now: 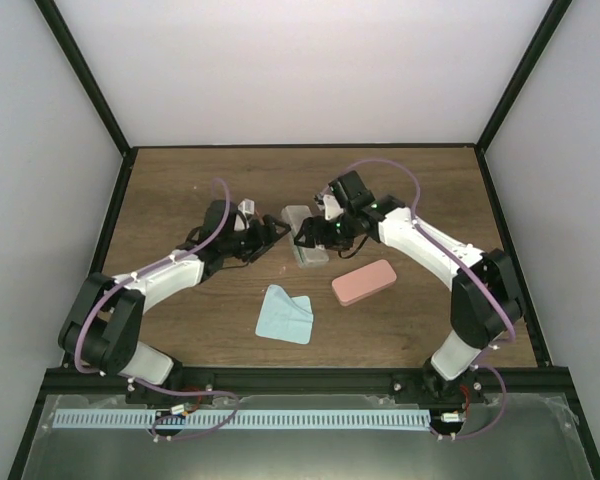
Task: Organize the sunglasses
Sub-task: Open the sunglasses case.
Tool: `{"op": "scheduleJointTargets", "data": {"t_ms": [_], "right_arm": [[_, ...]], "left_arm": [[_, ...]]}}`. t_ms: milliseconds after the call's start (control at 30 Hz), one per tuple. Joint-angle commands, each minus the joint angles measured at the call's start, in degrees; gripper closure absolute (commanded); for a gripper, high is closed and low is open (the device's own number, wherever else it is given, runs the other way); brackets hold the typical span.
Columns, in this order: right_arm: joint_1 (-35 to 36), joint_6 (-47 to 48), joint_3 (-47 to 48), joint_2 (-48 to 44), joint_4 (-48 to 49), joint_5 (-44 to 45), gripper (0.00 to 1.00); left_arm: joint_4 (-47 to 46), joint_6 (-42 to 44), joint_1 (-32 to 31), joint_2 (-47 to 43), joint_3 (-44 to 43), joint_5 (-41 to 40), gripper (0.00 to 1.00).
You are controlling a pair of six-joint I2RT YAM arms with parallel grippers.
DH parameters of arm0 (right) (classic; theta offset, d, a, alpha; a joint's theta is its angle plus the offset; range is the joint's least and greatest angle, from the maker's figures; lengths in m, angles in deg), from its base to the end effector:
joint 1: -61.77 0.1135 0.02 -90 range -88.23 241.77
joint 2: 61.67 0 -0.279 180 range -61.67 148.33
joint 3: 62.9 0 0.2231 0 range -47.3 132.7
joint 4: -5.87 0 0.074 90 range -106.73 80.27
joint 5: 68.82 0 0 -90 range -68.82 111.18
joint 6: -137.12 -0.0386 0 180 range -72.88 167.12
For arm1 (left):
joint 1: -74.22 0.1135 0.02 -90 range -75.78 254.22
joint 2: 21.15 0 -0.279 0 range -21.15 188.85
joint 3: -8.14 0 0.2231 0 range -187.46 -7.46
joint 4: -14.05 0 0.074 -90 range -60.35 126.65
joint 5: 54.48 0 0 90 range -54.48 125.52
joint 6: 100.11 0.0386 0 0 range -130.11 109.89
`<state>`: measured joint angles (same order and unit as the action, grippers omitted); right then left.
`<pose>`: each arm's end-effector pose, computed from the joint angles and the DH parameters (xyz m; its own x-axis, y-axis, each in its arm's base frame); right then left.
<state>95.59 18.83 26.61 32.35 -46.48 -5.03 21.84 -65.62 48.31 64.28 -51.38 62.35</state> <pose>0.2575 0.1930 0.2833 -0.9443 -0.1208 -0.3061 -0.2867 0.7589 0.5847 0.2520 -0.1418 0.2340 -0.8824 -0.3890 -0.2647 0.0007 0.5614 -0.8275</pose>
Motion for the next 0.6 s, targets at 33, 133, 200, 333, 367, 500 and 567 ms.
{"op": "scheduleJointTargets", "data": {"t_ms": [33,133,200,333,367,500,567], "right_arm": [[1.02,0.77,1.40,-3.59,5.46,-9.37,0.38],[1.02,0.28,1.58,-3.62,5.91,-10.72,0.38],[0.81,-0.34,1.68,-3.94,6.79,-11.98,0.38],[-0.52,-1.80,1.35,-4.68,8.46,-14.65,0.38],[-0.96,-1.99,1.21,-4.83,8.65,-14.92,0.38],[-2.12,-2.53,0.85,-5.45,9.02,-15.36,0.39],[-2.56,-3.08,0.57,-5.97,9.70,-15.86,0.39]], "left_arm": [[3.07,0.30,0.09,-0.23,1.47,-3.57,0.15],[3.58,0.74,-0.01,0.60,1.30,-3.19,0.15],[3.92,0.92,-0.06,1.11,1.49,-3.12,0.15],[3.69,0.93,-0.36,1.41,3.22,-3.47,0.15],[3.60,0.83,-0.43,1.22,3.82,-3.65,0.15],[3.77,0.90,-0.54,0.17,5.70,-4.04,0.16],[4.05,1.20,-0.50,-0.24,6.23,-4.13,0.16]]}}
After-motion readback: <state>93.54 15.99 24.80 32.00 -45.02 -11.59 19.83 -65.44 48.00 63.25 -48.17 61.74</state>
